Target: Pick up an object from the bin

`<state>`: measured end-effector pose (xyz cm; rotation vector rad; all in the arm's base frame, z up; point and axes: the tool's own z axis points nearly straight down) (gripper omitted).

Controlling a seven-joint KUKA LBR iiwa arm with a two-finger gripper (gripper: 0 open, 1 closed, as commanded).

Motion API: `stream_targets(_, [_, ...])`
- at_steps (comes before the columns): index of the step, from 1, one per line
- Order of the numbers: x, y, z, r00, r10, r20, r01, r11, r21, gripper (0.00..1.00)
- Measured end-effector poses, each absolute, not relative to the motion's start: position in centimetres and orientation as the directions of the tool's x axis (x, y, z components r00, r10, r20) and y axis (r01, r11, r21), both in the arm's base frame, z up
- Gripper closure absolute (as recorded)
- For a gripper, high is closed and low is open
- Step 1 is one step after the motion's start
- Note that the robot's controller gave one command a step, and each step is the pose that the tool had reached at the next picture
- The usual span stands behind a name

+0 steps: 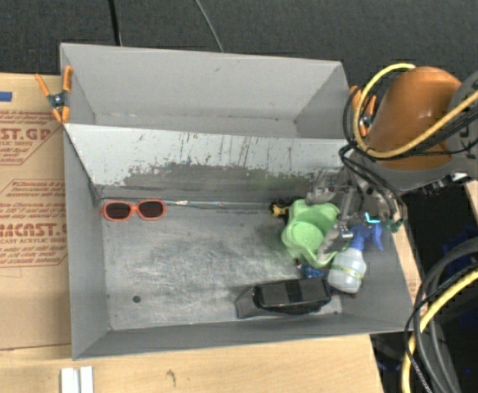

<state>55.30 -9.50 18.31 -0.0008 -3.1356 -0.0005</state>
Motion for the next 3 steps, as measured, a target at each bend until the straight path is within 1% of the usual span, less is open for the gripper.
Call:
stream_targets(1, [55.48, -9.44, 18.77, -1.000, -0.001, -0.002, -0.001, 1.000, -0.001, 1.00])
stream_targets(2, [55.48, -9.44, 18.77, -1.000, -0.001, -0.002, -0.001, 1.000, -0.001, 0.00])
stream_targets(3, [55.48, -9.43, 18.77, -1.000, -0.001, -0.002, -0.001, 1.000, -0.001, 0.00])
